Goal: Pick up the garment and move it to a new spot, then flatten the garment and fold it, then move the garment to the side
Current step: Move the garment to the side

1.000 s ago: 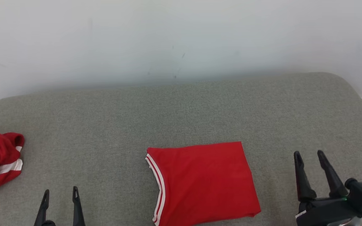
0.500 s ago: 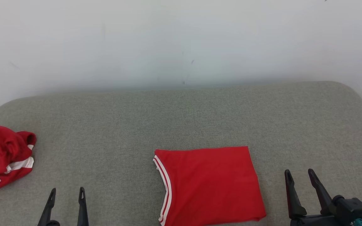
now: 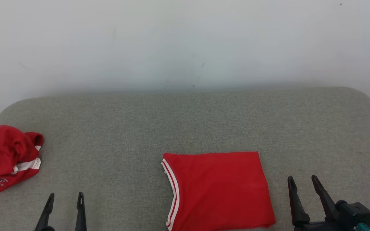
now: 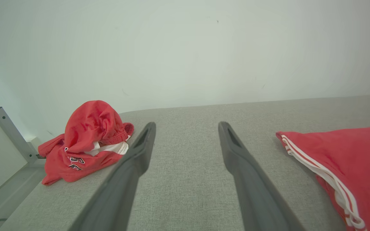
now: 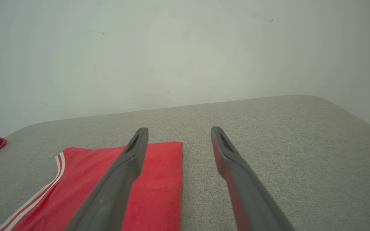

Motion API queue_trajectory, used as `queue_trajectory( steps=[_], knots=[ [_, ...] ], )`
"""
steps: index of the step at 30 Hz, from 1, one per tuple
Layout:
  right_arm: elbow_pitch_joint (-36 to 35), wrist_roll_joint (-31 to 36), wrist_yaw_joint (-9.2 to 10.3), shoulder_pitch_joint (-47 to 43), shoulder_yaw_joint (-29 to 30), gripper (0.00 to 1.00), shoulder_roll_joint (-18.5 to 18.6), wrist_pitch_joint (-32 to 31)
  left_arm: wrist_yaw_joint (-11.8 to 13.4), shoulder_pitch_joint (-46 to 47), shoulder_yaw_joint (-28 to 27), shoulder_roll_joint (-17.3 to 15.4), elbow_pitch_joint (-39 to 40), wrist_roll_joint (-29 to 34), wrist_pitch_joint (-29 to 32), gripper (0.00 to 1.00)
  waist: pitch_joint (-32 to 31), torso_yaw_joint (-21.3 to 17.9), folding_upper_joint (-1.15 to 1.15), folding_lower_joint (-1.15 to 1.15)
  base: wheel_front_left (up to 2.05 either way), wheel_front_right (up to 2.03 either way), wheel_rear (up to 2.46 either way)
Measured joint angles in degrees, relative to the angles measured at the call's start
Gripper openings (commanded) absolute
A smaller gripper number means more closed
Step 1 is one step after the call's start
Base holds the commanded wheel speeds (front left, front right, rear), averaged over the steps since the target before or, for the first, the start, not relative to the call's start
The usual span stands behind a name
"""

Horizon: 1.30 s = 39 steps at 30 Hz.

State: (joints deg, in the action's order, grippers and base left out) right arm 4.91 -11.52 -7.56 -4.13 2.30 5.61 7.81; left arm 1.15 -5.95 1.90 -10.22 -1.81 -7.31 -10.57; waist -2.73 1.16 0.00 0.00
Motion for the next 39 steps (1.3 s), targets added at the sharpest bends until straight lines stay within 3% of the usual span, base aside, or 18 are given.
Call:
queue_trajectory(
  steps=[39],
  knots=[
    [0.33,1.03,0.0,-0.82,0.98,1.0,-0.57,-1.99,1.83,-1.84,-0.01,-1.47,0.79,-2.11,0.0,1.0,0.09,0.66,0.0,0.0,0.0,0.0,0.0]
  ],
)
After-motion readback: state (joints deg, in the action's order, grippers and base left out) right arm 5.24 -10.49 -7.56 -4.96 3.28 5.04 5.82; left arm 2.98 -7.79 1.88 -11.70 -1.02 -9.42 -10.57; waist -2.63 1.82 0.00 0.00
